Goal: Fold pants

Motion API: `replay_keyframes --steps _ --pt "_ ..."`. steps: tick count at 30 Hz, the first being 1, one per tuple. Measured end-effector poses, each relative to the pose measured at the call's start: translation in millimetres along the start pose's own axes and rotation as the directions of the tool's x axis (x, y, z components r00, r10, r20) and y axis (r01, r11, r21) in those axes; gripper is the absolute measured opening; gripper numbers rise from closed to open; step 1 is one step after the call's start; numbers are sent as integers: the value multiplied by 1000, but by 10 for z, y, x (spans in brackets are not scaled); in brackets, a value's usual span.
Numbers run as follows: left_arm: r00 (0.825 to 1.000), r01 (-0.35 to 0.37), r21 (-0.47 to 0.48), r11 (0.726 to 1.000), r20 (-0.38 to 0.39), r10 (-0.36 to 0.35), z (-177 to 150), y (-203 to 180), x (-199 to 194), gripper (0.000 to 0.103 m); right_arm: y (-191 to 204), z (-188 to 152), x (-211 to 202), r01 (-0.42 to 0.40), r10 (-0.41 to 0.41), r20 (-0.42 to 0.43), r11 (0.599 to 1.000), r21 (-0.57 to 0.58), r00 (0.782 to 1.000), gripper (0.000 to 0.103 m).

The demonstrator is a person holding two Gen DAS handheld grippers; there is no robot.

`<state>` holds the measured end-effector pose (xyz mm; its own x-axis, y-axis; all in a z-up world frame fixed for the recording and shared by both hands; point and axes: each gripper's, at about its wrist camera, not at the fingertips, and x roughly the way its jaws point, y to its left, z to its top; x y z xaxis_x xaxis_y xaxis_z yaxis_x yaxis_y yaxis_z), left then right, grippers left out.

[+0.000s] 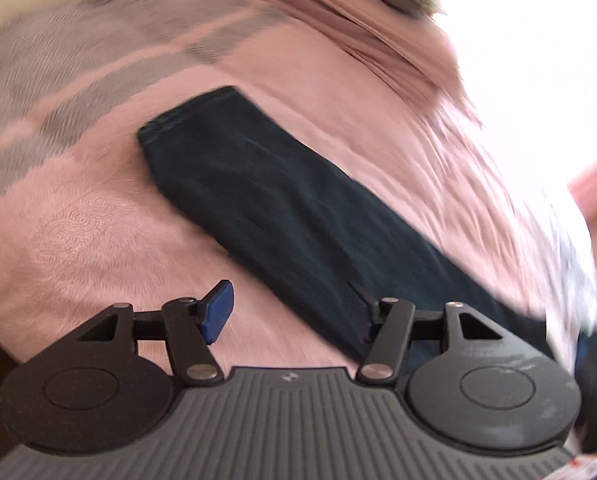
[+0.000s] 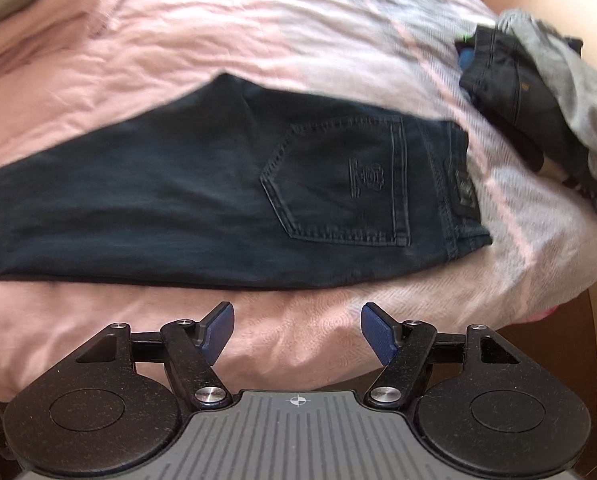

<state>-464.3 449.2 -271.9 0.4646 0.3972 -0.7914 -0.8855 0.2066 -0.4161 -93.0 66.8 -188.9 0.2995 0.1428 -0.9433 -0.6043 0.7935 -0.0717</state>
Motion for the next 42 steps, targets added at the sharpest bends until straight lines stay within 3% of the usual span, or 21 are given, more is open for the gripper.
replay_keyframes --steps 6,10,16,17,20,22,25,27,29,32,35,38,42 --pt "997 14 -243 970 73 4 314 825 739 56 168 -134 522 68 -69 -66 998 -13 995 67" --pt "991 77 -269 960 127 -44 487 1144 1031 56 329 -149 702 111 -111 -69 994 5 991 67" --pt "968 205 -268 941 198 -154 633 1351 1256 54 559 -13 818 143 -142 -27 990 18 989 67" --pt "965 218 -274 937 204 -165 638 1361 1278 50 594 19 838 151 -150 -24 989 13 988 67" --pt "971 196 -281 939 189 -146 653 1383 1324 20 630 83 839 166 -166 -11 986 18 986 67" --pt "972 201 -293 935 180 -153 687 1395 1353 12 640 124 805 174 -175 4 984 30 985 67" --pt "980 146 -215 966 163 -111 793 1232 1308 7 542 125 758 206 -207 20 977 53 978 67" --pt "983 76 -74 994 173 -62 880 947 1205 6 406 105 737 233 -235 22 969 79 972 67" --pt "978 4 96 995 205 -24 928 571 1051 6 253 72 709 251 -255 20 961 117 967 67" --pt "961 -66 357 932 275 -38 852 -123 766 5 -5 16 648 272 -280 13 944 184 960 67" --pt "946 -24 549 836 283 -158 569 -829 527 5 -222 -24 589 281 -292 14 930 237 956 67" --pt "937 60 705 707 204 -283 17 -1535 459 5 -444 -106 523 272 -290 28 924 270 957 67" --pt "925 195 844 500 12 -380 -1003 -2208 654 6 -694 -219 510 270 -289 16 910 316 957 67"
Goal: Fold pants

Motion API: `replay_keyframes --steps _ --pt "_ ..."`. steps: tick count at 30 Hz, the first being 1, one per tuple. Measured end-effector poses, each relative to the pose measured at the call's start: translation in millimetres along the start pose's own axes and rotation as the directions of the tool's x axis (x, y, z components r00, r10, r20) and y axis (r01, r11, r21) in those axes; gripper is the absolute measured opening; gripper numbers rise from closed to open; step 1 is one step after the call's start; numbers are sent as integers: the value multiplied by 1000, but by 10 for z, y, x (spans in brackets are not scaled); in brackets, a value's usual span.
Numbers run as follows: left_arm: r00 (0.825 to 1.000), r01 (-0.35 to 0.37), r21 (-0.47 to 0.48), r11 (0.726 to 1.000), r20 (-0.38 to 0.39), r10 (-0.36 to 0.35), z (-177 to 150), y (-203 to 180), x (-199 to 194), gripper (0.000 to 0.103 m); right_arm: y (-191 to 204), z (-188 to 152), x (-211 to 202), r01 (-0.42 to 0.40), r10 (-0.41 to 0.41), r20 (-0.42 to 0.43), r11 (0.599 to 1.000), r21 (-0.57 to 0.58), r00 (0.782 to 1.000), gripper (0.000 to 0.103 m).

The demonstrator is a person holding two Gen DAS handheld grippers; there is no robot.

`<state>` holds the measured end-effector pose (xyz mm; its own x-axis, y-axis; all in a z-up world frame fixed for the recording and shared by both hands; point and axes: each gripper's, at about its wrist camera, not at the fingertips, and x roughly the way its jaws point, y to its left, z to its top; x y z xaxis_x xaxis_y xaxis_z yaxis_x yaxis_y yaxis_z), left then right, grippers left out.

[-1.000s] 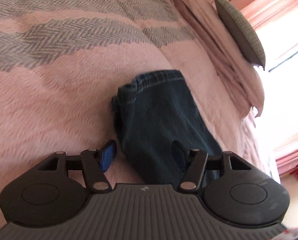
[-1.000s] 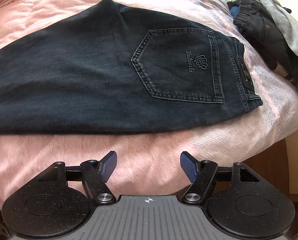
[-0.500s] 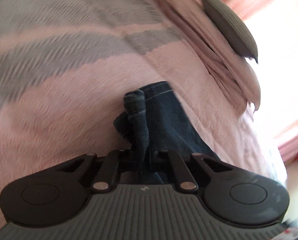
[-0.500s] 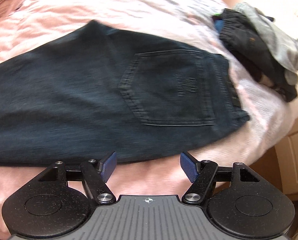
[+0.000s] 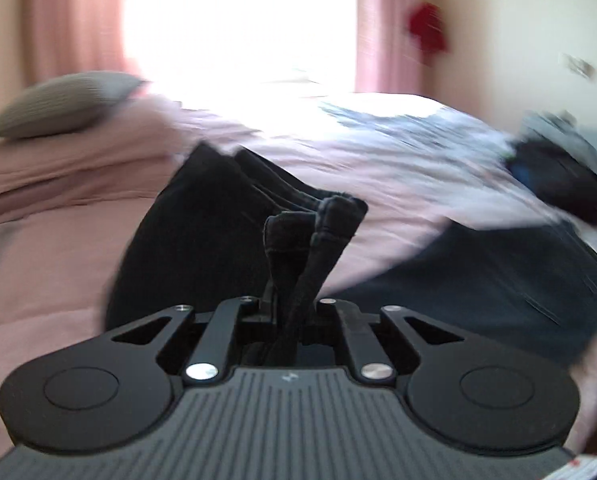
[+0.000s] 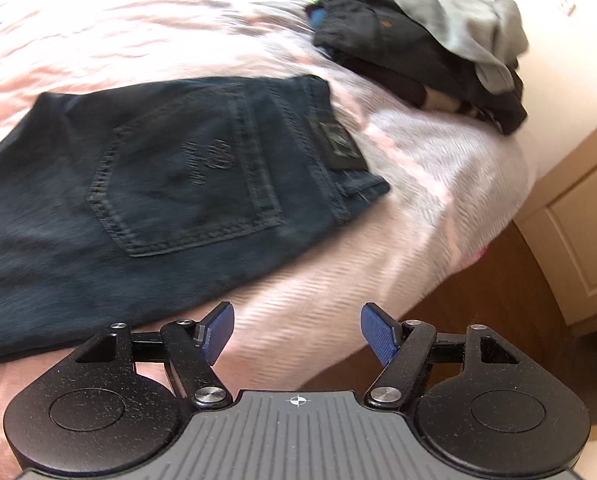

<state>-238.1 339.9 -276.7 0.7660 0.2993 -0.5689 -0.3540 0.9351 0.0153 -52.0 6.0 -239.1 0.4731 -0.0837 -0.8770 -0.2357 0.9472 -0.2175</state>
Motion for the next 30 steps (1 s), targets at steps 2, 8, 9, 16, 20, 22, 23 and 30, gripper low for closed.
replay_keyframes --steps 2,8,9,16,20,22,23,30 --pt "987 106 70 992 -132 -96 -263 -493 363 14 -111 -25 53 -2 2 -14 1000 21 1000 67" --pt "960 175 147 974 -245 -135 -595 -892 401 42 -287 -97 105 -76 77 -8 996 42 997 67" --pt "956 204 107 973 -238 -174 -540 -799 291 45 -277 -104 84 -110 110 9 992 55 994 67" --pt "961 69 -29 997 -266 -75 -388 34 -189 37 241 -109 84 -622 622 74 755 210 780 67" --pt "948 -74 -120 990 -318 32 -442 506 -204 36 793 -111 307 -763 796 10 576 293 605 67" --pt "944 -111 -190 976 -328 43 -462 697 -198 36 1051 -92 408 -773 821 -27 547 321 570 67" --pt "942 -122 -225 967 -332 42 -480 783 -192 36 1142 -83 471 -767 823 -47 547 335 567 67" --pt "937 -133 -365 921 -350 -3 -684 1063 -230 36 1515 2 662 -813 868 -163 496 306 468 42"
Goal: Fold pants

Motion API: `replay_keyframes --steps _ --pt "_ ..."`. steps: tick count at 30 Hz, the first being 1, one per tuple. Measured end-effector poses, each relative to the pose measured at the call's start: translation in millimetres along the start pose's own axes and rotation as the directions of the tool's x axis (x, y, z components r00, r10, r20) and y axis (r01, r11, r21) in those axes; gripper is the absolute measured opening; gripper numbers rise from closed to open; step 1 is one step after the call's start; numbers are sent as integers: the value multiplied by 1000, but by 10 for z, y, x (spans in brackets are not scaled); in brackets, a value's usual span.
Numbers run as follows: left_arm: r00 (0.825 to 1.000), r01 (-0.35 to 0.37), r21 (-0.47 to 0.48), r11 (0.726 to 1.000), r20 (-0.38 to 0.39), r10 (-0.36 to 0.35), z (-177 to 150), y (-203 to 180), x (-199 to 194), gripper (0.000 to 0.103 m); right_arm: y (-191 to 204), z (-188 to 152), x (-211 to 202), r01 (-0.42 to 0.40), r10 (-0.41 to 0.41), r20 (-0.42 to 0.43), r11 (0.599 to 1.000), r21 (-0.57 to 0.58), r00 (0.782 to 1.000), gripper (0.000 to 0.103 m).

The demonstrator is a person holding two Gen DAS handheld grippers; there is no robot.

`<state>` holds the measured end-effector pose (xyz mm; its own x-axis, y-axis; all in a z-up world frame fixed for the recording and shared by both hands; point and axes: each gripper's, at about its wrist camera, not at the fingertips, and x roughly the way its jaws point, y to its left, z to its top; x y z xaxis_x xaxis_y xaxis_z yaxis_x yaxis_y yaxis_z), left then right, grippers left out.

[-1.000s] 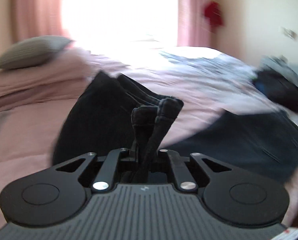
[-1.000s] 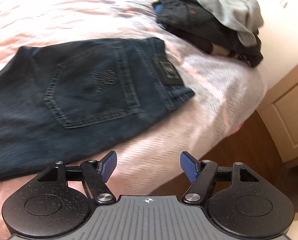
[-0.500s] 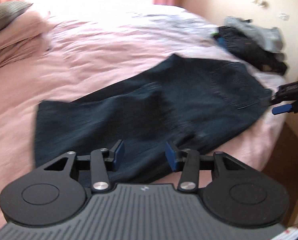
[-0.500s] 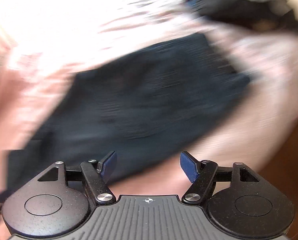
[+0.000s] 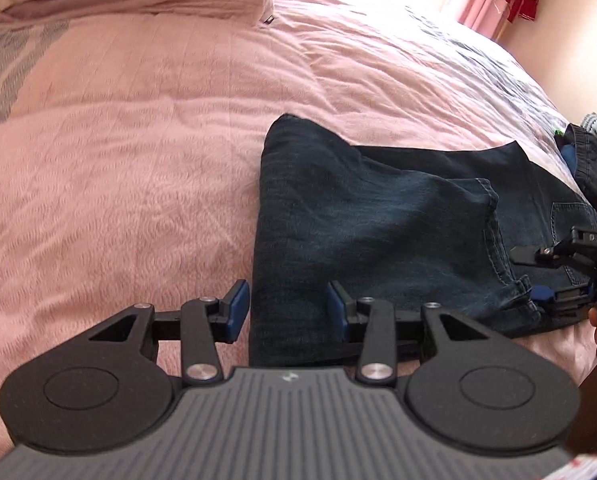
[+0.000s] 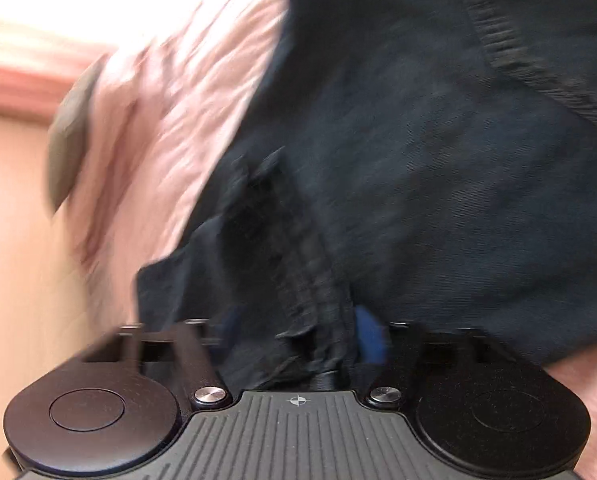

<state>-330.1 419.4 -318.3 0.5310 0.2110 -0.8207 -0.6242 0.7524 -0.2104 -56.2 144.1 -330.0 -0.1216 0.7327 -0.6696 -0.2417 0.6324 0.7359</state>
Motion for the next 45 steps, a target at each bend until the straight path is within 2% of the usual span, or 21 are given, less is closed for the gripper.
replay_keyframes --steps 3,4,5,7,10,13,14,15,17,19,22,28,32,34,35,36,39,43,45 --pt "1000 12 -14 1000 2 -12 -26 24 55 36 44 -14 86 30 -32 -29 997 -67 999 37" --pt "1000 14 -16 1000 1 -14 -24 27 67 36 28 -21 95 29 -30 -26 998 -61 999 32" --pt "1000 18 -19 1000 1 -18 -23 37 75 36 17 -29 89 26 -28 -23 998 -54 999 18" --pt "1000 31 -29 999 2 -31 -11 55 79 36 104 -83 28 8 -6 15 993 -115 1000 14" --pt "999 49 -26 998 24 -48 21 56 34 36 501 -210 -259 -3 64 158 935 -355 985 12" --pt "994 99 -23 995 49 -98 42 22 -23 36 789 -344 -637 -6 183 279 845 -535 943 11" --pt "993 112 -15 994 49 -112 42 0 -21 36 805 -367 -709 25 177 302 826 -562 937 11" --pt "992 116 -2 993 41 -115 35 -43 4 36 741 -351 -714 73 120 307 833 -549 944 11" --pt "994 105 32 994 20 -106 10 -133 84 36 379 -253 -567 167 -42 286 889 -427 957 11" --pt "994 105 55 993 1 -106 -8 -217 169 36 22 -175 -382 209 -154 185 921 -329 971 12" --pt "996 88 92 992 -5 -88 -31 -282 231 36 -25 -229 -354 210 -159 185 931 -300 970 18" --pt "996 89 97 991 -17 -87 15 -241 228 36 -3 -208 -448 269 -216 194 911 -313 957 23" --pt "997 80 109 991 -20 -78 49 -252 262 36 6 -159 -387 243 -202 180 938 -246 963 33" --pt "997 80 99 992 -24 -78 53 -257 285 36 18 -185 -397 234 -190 185 938 -255 964 30" --pt "997 78 99 992 -22 -76 52 -269 288 36 33 -200 -394 245 -199 186 931 -272 962 16" --pt "997 76 102 992 -21 -74 51 -282 289 36 76 -186 -376 264 -213 192 918 -296 958 14" --pt "997 79 111 991 -17 -78 45 -313 280 37 136 -209 -482 270 -202 233 910 -315 951 13" --pt "995 95 149 984 -21 -93 50 -380 298 41 107 -266 -550 372 -301 261 882 -288 917 13" --pt "996 90 179 980 -20 -88 50 -435 304 41 71 -268 -497 396 -337 238 874 -281 911 13"
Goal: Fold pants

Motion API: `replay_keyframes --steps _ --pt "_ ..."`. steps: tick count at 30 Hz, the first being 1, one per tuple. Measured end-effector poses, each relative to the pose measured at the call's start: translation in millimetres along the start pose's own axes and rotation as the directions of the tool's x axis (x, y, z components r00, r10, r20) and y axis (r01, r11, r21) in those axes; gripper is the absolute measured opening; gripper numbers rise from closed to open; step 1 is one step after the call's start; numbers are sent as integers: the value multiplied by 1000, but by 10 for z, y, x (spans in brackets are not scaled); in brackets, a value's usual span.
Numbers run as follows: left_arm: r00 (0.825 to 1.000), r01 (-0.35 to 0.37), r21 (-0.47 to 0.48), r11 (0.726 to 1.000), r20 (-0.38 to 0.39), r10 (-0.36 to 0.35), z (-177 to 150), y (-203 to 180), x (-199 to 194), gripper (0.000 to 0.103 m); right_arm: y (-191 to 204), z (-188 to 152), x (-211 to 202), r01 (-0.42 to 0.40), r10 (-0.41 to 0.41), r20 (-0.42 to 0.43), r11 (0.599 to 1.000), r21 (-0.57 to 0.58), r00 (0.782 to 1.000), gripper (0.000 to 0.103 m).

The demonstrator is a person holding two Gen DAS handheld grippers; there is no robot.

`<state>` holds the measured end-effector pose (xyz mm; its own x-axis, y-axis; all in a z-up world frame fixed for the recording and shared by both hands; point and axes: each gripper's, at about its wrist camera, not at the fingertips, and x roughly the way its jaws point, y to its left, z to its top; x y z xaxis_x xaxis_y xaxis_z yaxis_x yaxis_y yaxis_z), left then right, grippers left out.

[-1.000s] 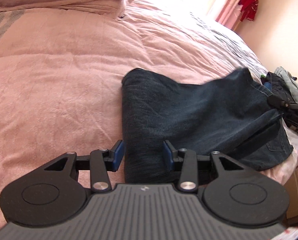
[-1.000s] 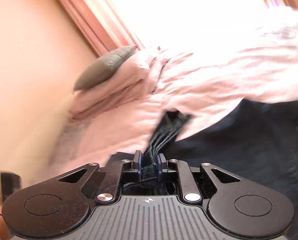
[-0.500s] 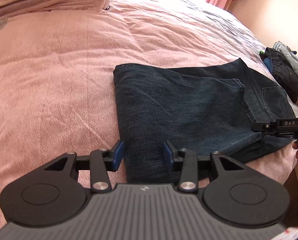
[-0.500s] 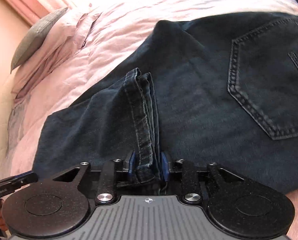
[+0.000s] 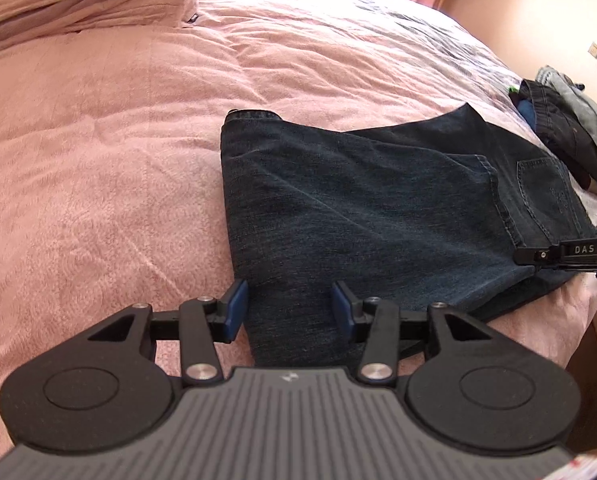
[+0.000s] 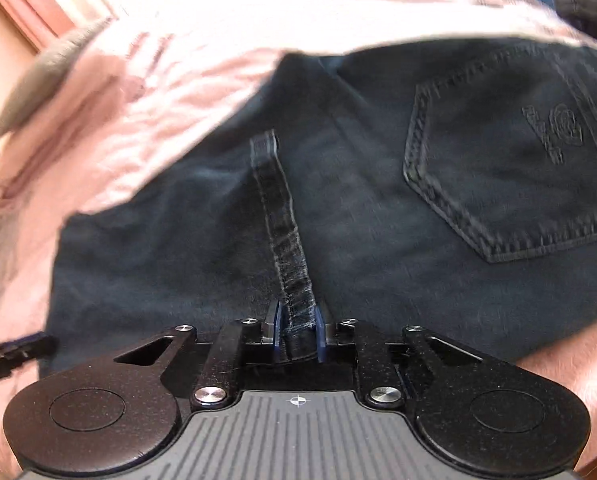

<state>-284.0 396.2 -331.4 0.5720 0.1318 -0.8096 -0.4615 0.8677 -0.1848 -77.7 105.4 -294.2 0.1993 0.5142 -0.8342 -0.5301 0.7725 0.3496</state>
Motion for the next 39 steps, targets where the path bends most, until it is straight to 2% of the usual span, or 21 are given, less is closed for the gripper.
replay_keyframes --steps 2,3,4,5,7,8,10,12,14,16,18,19,23,25,27,29,32,35,38,39 --pt "1000 -10 23 1000 -5 10 23 -30 -4 41 60 42 49 37 -38 -26 999 -28 999 13" --pt "1000 -13 30 999 -4 13 46 -35 -24 38 111 93 59 58 -60 -44 997 -54 997 19" --pt "1000 -18 33 999 5 18 75 -33 -62 35 172 149 43 100 -104 -43 992 -81 994 28" --pt "1000 -25 33 999 19 24 120 -23 -103 33 241 200 -2 162 -164 -6 981 -110 986 40" --pt "998 -39 31 999 50 37 235 16 -158 32 364 279 -133 251 -230 138 955 -155 963 41" --pt "997 -44 33 998 68 42 310 28 -161 31 417 316 -184 254 -217 207 952 -171 954 41" --pt "995 -39 52 998 97 34 459 20 -87 29 520 394 -177 191 -128 279 958 -213 952 40" --pt "993 -47 92 995 117 36 602 -26 88 27 631 479 9 119 -43 262 952 -282 964 34" --pt "992 -51 118 992 123 36 710 -58 332 27 704 522 290 110 -34 233 940 -323 972 33" --pt "991 -87 142 986 113 71 773 -45 620 27 695 554 585 134 -59 224 932 -337 973 33" --pt "989 -139 155 978 69 130 797 42 915 27 685 612 732 170 -86 245 923 -345 966 33" --pt "990 -134 143 981 52 128 796 97 992 27 673 645 732 166 -85 241 926 -340 967 33" --pt "990 -134 113 985 68 127 779 109 750 26 555 551 406 149 -77 238 941 -303 968 33" --pt "992 -107 83 991 78 100 674 103 476 25 522 357 104 88 -17 221 945 -315 975 33" --pt "994 -88 60 994 69 84 506 48 218 25 568 118 -98 64 1 182 935 -350 983 33" --pt "996 -83 54 995 48 80 316 -49 51 25 600 -102 -150 55 -1 138 921 -385 990 33" --pt "995 -97 54 994 -4 97 34 -188 52 26 564 -300 56 63 -35 77 916 -396 996 33" --pt "988 -153 21 988 -27 153 -11 -260 141 27 574 -225 132 55 -33 60 913 -404 998 33" --pt "984 -178 -26 984 -29 177 119 -306 59 27 425 -53 -92 29 -5 79 952 -304 997 35" --pt "982 -185 -28 982 -31 184 149 -328 22 27 281 -6 -196 18 3 86 970 -241 996 40"
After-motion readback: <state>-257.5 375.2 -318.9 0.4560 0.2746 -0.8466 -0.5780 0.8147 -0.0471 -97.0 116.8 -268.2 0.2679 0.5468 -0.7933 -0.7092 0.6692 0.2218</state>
